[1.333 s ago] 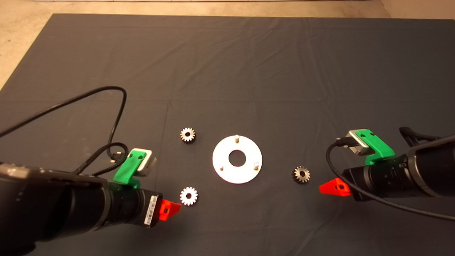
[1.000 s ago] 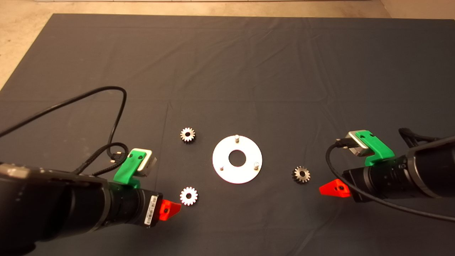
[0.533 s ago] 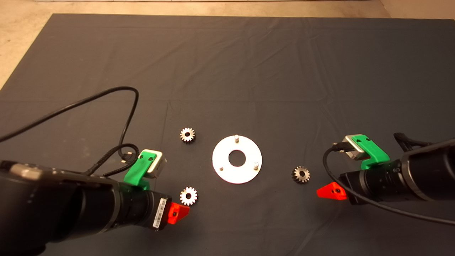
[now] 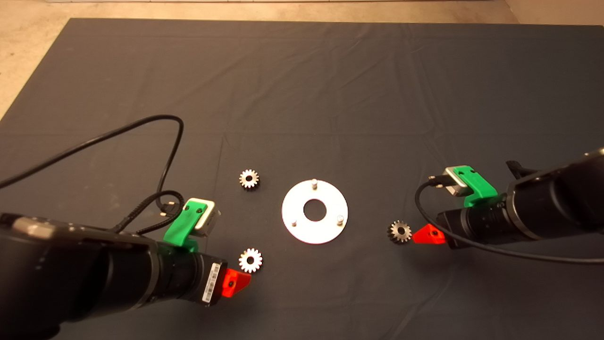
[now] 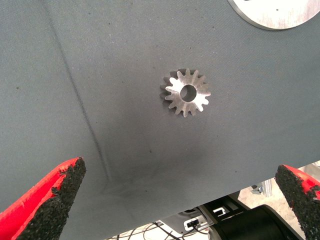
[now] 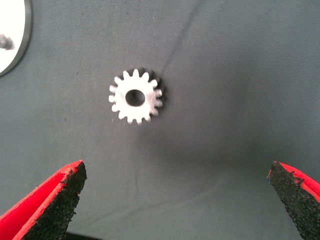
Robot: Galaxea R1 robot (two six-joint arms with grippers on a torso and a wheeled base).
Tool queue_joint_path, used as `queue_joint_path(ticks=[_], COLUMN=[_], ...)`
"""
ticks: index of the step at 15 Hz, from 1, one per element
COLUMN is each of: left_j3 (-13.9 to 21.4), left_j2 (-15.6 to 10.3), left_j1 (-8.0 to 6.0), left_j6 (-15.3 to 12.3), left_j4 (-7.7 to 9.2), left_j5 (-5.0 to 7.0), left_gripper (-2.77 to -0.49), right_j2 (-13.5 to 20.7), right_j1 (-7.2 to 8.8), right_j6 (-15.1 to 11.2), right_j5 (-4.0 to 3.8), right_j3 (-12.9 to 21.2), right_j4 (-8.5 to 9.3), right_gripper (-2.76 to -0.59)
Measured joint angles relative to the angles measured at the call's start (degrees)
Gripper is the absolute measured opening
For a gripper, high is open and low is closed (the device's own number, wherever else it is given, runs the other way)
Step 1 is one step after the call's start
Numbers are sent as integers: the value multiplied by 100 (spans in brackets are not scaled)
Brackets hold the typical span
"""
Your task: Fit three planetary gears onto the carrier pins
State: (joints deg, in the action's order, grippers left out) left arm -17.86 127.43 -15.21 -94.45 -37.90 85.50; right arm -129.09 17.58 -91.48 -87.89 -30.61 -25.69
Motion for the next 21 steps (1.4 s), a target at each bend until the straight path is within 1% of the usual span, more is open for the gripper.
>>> queue_joint_path(ticks=[2,3,4,6,10,15,16,18,21], left_j3=[0,0,0,0,0,0,0,0,0], left_j2=[2,0,0,2,1,0,2,2,-2], left_j1=[0,0,0,0,0,0,0,0,0], left_j6=[0,0,0,-1,-1,-1,-1,-1,-1], left_j4=[-2,0,0,-2,0,0,0,0,0], left_j5=[0,0,2,0,-1,0,-1,-1,-2], left_gripper=[-50,-50,-50,-50,-50,-50,-50,-50,-50], right_j2=[-132,-179,-223,-328,-482,-652,-664,-663,-683], right_j1=[-127,-218,-297,-407,-502,-766,-791,-794,-824], right_j6=[61,86,105,127,158,270,281,303,333], right_j5=[7,7,5,7,5,7,9,7,9], right_j3=[-135,-186,-231,-304,-465,-655,-682,-718,-800], right_j4=[-88,-157,-189,-259,-374,-538,-566,-628,-675], right_gripper=[-63,-63,-63,-63,-63,-63,-63,-63,-66])
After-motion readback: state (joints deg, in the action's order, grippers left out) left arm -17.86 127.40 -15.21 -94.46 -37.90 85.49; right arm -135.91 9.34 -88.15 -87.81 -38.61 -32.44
